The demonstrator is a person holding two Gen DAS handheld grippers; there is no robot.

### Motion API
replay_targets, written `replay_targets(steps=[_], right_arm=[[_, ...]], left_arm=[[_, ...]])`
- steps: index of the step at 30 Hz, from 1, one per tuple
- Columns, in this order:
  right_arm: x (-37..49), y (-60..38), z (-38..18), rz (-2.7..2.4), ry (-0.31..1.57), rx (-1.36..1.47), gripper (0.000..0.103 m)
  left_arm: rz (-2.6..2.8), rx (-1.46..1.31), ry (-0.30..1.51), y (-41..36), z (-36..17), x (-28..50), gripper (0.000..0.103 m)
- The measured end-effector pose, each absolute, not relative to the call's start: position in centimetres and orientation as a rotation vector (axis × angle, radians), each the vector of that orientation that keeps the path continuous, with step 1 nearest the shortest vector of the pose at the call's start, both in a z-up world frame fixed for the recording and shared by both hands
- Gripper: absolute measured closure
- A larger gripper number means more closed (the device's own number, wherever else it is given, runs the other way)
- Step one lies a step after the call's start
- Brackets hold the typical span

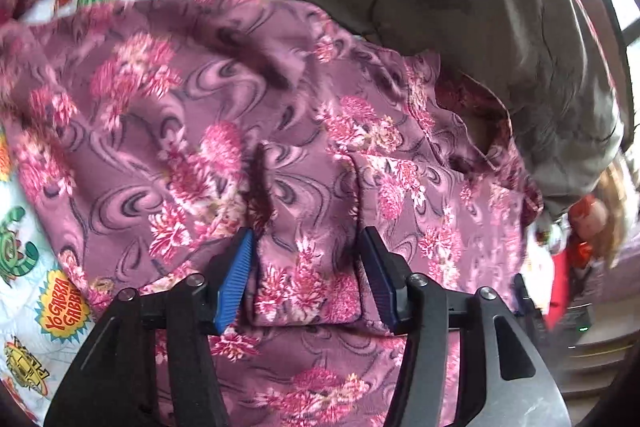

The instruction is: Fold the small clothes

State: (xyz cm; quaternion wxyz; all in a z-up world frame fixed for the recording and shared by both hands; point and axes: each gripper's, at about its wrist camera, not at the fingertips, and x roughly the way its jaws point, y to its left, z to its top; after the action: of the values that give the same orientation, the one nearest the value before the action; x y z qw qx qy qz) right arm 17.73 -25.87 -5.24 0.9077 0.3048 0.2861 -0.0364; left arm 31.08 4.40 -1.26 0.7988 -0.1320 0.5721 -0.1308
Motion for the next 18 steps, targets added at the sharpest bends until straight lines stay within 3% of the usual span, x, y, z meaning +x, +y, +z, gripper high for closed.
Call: replay_targets(steps=[2, 8, 11, 16, 18], right_arm=[[17.4, -26.0, -5.1, -0.079, 0.594, 0.626, 0.076], [16.9, -26.2, -3.0, -0.099, 0.604, 0.649, 0.074], [16.2, -26.6, -1.6, -0.103, 0.546, 0.664, 0.072], [17.0, -25.9, -0.8, -0.065, 0.548, 0.657, 0.072], [17.8, -25.3, -1.4, -0.064, 0.580, 0.614, 0.066]], left_arm=[[-0.258, -0.213, 1.193, 3.6, -0.6, 30.7, 0.098], [-0.191, -0.168, 1.084, 4.6, 2.1, 29.6, 0.098], [-0.152, -0.070, 1.126, 4.3, 0.8, 29.4, 0.098], [-0.152, -0.186, 1.114, 6.5, 1.0, 28.1, 0.097], [-0.140, -0.235, 1.056, 7.2, 2.3, 27.4, 0.097]])
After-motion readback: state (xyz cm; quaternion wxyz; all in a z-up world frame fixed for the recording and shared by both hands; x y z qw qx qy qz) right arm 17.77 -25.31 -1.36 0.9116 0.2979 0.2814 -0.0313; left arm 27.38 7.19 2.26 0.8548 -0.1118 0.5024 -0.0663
